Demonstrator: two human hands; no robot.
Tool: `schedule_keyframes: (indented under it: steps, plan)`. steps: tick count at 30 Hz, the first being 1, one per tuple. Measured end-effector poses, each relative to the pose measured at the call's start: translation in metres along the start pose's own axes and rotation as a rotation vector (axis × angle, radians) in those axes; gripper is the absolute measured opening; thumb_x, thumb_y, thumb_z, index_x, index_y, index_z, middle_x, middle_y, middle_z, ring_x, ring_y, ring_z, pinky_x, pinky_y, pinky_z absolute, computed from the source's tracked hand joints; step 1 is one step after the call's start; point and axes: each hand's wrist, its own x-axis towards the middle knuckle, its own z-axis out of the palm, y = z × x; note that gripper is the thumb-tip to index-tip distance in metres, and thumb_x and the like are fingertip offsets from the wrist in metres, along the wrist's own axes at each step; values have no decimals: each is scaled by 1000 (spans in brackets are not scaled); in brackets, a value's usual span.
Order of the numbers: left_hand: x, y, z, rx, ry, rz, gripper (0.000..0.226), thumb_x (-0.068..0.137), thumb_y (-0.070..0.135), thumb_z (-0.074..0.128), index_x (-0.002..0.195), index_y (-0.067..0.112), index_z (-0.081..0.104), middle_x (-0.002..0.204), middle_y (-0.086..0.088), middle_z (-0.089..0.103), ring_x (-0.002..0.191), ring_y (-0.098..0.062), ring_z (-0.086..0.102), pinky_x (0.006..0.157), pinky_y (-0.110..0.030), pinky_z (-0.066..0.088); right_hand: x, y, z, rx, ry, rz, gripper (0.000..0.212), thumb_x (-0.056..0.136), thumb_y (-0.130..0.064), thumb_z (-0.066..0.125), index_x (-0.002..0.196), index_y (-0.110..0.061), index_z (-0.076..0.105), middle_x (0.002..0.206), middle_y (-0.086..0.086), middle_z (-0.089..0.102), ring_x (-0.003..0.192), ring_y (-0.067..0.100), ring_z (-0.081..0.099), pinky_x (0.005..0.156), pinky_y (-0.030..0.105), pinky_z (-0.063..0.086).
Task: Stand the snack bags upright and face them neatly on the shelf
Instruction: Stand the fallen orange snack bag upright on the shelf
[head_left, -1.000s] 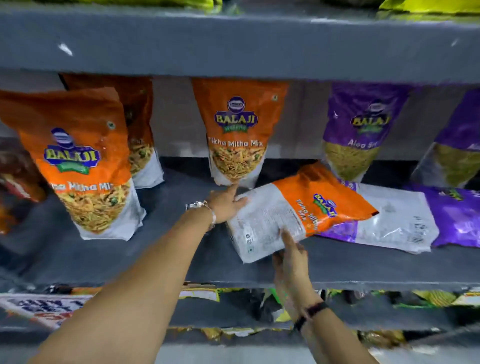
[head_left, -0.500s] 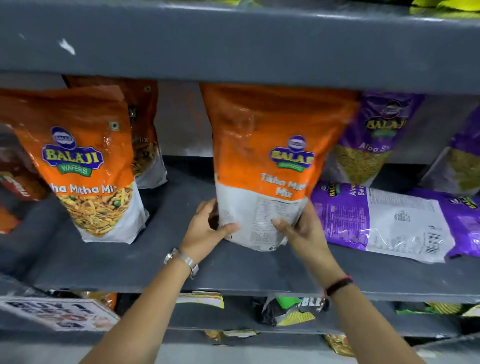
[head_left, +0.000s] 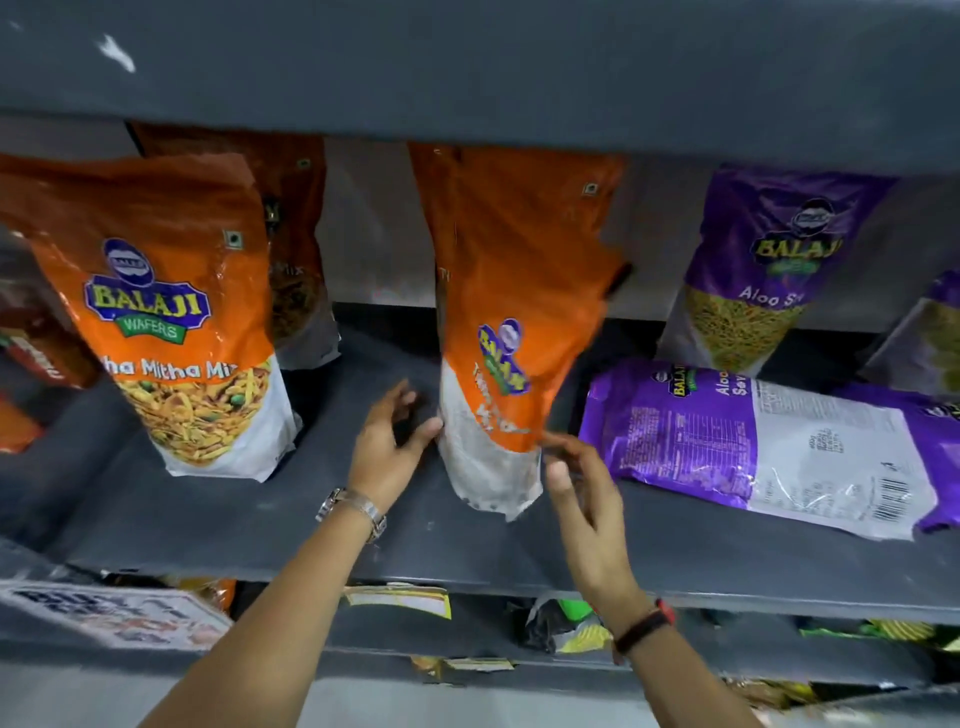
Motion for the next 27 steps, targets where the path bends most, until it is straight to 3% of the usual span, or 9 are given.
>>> schedule_keyframes:
  steps: [3, 6, 10, 13, 15, 17, 19, 22, 27]
  plan:
    - [-26, 3, 5, -228, -15, 63, 53, 82, 52, 47, 128, 27, 35, 135, 4, 41, 124, -9, 41, 93, -2, 33, 15, 1, 3, 88, 65, 75, 33, 86, -53, 38, 107, -34, 56, 113, -11, 60, 104, -4, 54, 87, 10, 42]
    - [-49, 1, 19, -89, -127, 210, 95, 61, 77, 47, 132, 16, 30, 133, 4, 36, 125, -6, 35, 103, -12, 29, 42, 3, 10, 124, -112, 206, 51, 85, -53, 30, 130, -30, 40, 136, -5, 47, 119, -4, 45, 96, 11, 38]
    - [-37, 3, 20, -18, -156, 186, 57, 64, 43, 64, 115, 31, 42, 110, 15, 48, 104, 1, 49, 80, 3, 36, 43, 7, 18, 164, -135, 208, 51, 85, -49, 31, 132, -31, 36, 132, -10, 48, 114, -9, 48, 97, 13, 42]
    - [-19, -6, -2, -38, -121, 123, 30, 76, 31, 62, 105, 30, 51, 107, 6, 60, 103, -16, 57, 86, -18, 45, 23, 15, 10, 132, -26, 175, 41, 87, -44, 42, 125, -29, 42, 128, -11, 50, 113, -11, 48, 93, 11, 44]
    - [-12, -9, -11, -72, -117, 82, 37, 82, 16, 61, 117, 22, 48, 117, -2, 57, 110, -20, 54, 97, -35, 43, 18, 16, 2, 67, -23, 152, 52, 80, -43, 53, 128, -32, 36, 128, -19, 44, 110, -22, 42, 92, 9, 42]
    - [-10, -8, -10, -123, -164, 41, 52, 78, 9, 63, 124, 20, 41, 121, -3, 53, 112, -16, 51, 98, -34, 40, 24, 13, -3, 30, -107, 132, 61, 78, -31, 62, 128, -39, 28, 127, -26, 39, 108, -27, 38, 82, -3, 37]
    - [-9, -8, -4, -148, -173, 11, 62, 74, 7, 68, 126, 18, 37, 122, -2, 50, 115, -16, 48, 97, -33, 41, 33, 13, -4, -4, -190, 144, 60, 80, -16, 65, 121, -43, 31, 121, -27, 44, 113, -17, 43, 79, -5, 36]
    - [-5, -11, 0, -153, -143, -9, 65, 73, 8, 69, 128, 17, 35, 122, -1, 49, 120, -20, 46, 98, -38, 43, 38, 17, -2, -6, -215, 170, 55, 80, -10, 64, 112, -44, 35, 117, -22, 49, 115, 0, 48, 83, 0, 40]
    - [-16, -11, 3, -40, -23, 63, 80, 75, 27, 68, 138, 21, 19, 144, -4, 32, 135, -20, 28, 109, -46, 32, 39, 9, -10, -68, -258, 174, 60, 79, -16, 66, 125, -35, 31, 117, -27, 47, 107, -14, 47, 78, -5, 37]
